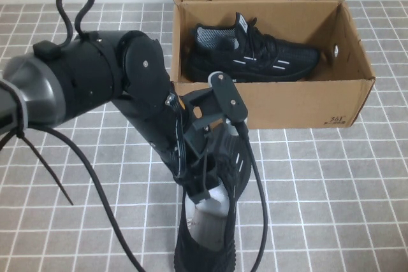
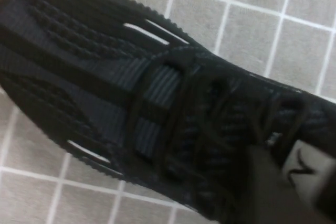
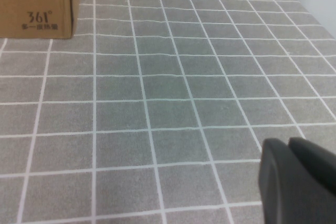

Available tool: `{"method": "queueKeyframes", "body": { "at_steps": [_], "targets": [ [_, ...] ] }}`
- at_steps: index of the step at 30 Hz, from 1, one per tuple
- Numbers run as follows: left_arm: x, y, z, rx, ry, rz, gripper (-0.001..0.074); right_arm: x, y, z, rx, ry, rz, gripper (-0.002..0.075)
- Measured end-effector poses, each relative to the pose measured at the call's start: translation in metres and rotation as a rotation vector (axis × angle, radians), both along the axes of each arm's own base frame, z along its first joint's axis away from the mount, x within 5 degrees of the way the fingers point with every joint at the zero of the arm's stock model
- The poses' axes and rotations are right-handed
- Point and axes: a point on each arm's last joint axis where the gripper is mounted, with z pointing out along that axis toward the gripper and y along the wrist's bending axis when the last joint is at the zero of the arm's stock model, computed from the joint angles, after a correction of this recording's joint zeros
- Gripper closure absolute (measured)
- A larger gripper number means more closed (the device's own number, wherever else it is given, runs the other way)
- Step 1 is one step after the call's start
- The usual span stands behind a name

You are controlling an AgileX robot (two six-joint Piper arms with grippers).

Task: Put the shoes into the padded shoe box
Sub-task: Pick up the shoe from the table, then place the shoe in the shoe box

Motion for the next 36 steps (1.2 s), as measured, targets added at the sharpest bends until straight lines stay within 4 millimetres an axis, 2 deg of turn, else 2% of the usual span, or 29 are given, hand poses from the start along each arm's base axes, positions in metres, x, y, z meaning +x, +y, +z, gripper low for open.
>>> {"method": "queueKeyframes", "body": {
  "at_steps": [2, 5, 10, 16, 20, 28, 36],
  "targets": [
    [-0.002, 0.000, 0.000, 0.001, 0.023, 0.004, 0.0662, 0.000, 0.000, 0.000, 0.000, 0.000, 0.000, 0.0734],
    [-0.003, -0.001, 0.005, -0.006, 0.051, 0.012, 0.0708, 0.000, 0.000, 0.000, 0.000, 0.000, 0.000, 0.0734],
    [-0.001, -0.006, 0.023, -0.031, 0.104, 0.084, 0.0725, 0.000, 0.000, 0.000, 0.000, 0.000, 0.000, 0.0734],
    [0.006, -0.013, 0.061, -0.116, 0.125, 0.249, 0.0727, 0.000, 0.000, 0.000, 0.000, 0.000, 0.000, 0.0734],
    [0.008, -0.019, 0.091, -0.225, 0.158, 0.365, 0.0729, 0.000, 0.000, 0.000, 0.000, 0.000, 0.000, 0.0734],
    [0.012, -0.033, 0.146, -0.530, 0.154, 0.445, 0.0729, 0.000, 0.000, 0.000, 0.000, 0.000, 0.000, 0.0734],
    [0.036, -0.039, 0.169, -0.819, -0.009, 0.586, 0.0729, 0.000, 0.000, 0.000, 0.000, 0.000, 0.000, 0.0734]
  ]
}}
